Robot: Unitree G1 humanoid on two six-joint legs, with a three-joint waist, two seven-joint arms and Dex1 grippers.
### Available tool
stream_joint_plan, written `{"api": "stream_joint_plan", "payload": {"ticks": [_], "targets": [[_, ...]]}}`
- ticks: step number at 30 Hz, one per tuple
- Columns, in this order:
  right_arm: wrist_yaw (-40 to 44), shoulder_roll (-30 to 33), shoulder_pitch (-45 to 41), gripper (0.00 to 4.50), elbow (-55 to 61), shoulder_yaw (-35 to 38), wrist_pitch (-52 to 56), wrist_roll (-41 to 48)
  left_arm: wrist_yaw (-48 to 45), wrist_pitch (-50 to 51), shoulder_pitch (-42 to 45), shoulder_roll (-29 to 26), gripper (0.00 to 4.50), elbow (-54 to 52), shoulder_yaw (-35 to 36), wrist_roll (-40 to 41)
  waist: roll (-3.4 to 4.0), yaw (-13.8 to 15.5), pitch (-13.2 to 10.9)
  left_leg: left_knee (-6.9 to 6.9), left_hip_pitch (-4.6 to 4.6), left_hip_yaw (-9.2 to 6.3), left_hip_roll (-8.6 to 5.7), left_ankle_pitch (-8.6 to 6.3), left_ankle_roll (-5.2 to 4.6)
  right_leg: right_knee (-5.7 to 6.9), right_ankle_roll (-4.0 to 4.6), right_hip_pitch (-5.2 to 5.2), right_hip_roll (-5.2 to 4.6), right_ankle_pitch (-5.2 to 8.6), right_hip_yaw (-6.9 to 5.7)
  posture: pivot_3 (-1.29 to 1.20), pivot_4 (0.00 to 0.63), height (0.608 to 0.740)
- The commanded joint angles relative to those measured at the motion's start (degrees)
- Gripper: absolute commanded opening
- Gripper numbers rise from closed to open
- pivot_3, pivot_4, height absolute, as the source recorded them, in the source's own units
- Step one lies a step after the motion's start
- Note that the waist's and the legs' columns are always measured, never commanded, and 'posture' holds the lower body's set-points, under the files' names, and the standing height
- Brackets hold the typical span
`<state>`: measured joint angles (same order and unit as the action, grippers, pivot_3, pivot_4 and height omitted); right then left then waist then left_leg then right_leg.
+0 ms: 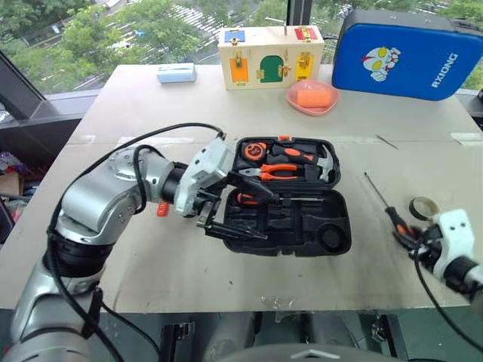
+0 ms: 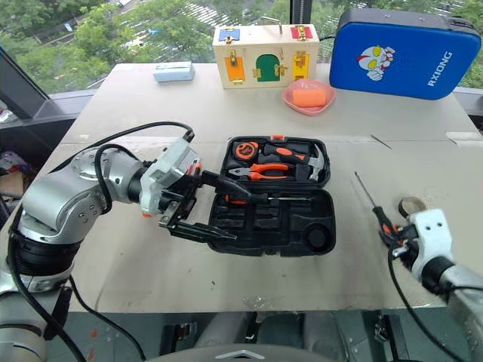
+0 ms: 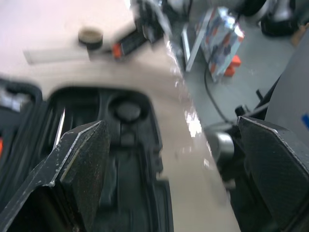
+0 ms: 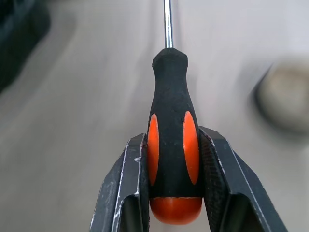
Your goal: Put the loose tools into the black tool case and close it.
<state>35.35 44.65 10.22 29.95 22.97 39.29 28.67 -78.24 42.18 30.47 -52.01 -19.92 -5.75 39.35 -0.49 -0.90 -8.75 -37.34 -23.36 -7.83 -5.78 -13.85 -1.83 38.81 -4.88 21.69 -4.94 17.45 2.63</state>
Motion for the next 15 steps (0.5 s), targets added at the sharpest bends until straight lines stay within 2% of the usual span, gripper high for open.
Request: {"api": "stream_joint_plan", "payload": {"ticks": [1,3,5,9,15], "targets": [[16.5,7.01,-7.95,0.55,-3.32,-3.9,-9.65,1.6,-0.44,-1.05,-1.79,-2.86,4.5,-1.09,3.81,0.12,0.0,-0.22,-0.03,0.04,0.05,0.0,0.03,-0.02,-0.03,-0.01,0.0,0.0,0.01,0.0,-0.01,0.0,0.15,0.735],[28.22,10.35,-17.42,0.55,-9.56,-13.26,-16.49,-1.34,0.44,-0.27,-4.38,-4.86,4.5,-2.1,6.41,0.94,-0.08,-0.32,-0.01,0.15,0.07,-0.13,0.18,-0.08,-0.11,-0.15,0.03,-0.06,0.1,0.02,-0.18,0.0,0.15,0.735],[34.93,10.76,-25.31,0.55,-14.52,-20.34,-20.3,-3.71,1.48,0.37,-6.38,-5.98,4.5,-2.62,8.48,1.53,-0.07,-0.62,-0.03,0.19,0.0,-0.13,0.27,-0.01,0.03,-0.29,0.04,-0.01,0.19,0.03,-0.21,0.0,0.15,0.735],[39.78,5.58,-38.98,0.55,-20.66,-32.34,-19.57,-7.98,4.08,0.97,-11.39,-7.83,4.5,-4.07,13.42,1.74,-0.09,-0.69,-0.07,-0.01,-0.36,-0.21,0.19,0.0,0.05,-0.41,0.02,0.18,0.05,0.01,-0.32,0.0,0.15,0.735],[39.62,0.25,-44.77,0.55,-25.79,-40.15,-19.36,-14.01,7.27,2.8,-17.41,-9.0,4.5,-8.42,19.26,3.86,-0.12,-0.01,-0.09,0.0,-0.41,-0.37,0.13,0.0,0.06,-0.4,0.02,0.27,0.0,0.01,-0.38,0.0,0.15,0.735]]}}
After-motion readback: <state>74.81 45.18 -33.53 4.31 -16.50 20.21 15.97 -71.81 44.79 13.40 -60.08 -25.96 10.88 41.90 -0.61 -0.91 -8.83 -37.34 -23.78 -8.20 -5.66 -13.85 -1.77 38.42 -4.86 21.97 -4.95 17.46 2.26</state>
